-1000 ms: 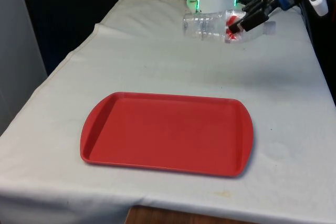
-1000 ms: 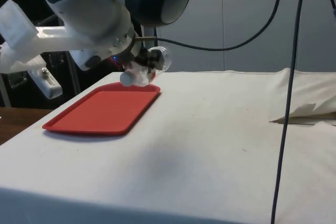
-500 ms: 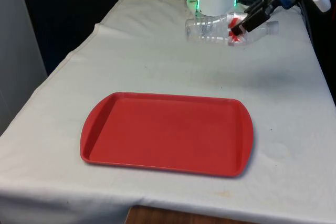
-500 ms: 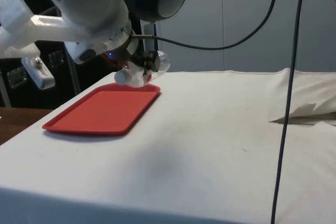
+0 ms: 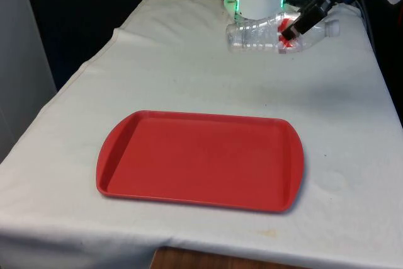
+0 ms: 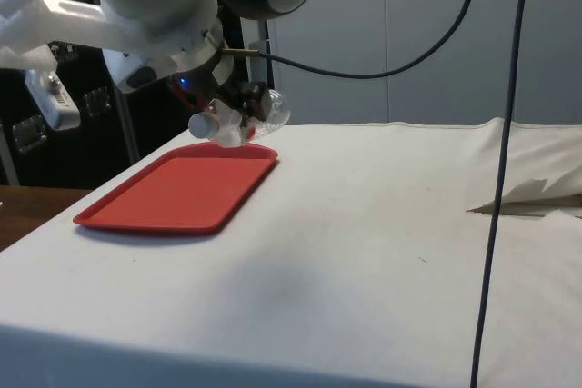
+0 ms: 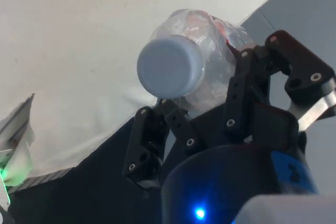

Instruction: Place the bottle upright on the tray.

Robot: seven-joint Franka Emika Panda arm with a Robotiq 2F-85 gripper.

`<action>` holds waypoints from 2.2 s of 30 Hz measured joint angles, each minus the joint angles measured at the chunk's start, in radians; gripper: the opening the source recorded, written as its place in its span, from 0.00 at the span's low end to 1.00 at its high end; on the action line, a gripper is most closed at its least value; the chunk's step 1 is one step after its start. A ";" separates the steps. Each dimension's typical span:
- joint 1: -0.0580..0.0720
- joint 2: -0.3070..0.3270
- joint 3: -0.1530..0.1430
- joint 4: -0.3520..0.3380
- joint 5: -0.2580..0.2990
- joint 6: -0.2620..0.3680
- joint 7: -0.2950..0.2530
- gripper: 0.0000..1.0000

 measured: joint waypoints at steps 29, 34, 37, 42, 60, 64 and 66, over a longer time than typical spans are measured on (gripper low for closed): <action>-0.026 -0.020 -0.012 -0.006 0.091 0.141 0.031 0.33; -0.027 -0.020 -0.016 -0.007 0.104 0.167 0.039 0.33; -0.028 -0.021 -0.022 -0.010 0.117 0.195 0.045 0.33; -0.030 -0.021 -0.028 -0.014 0.132 0.229 0.055 0.33; -0.040 -0.049 -0.053 -0.033 0.197 0.318 0.043 0.33; -0.043 -0.050 -0.060 -0.037 0.211 0.347 0.042 0.33; -0.043 -0.050 -0.063 -0.039 0.215 0.355 0.042 0.33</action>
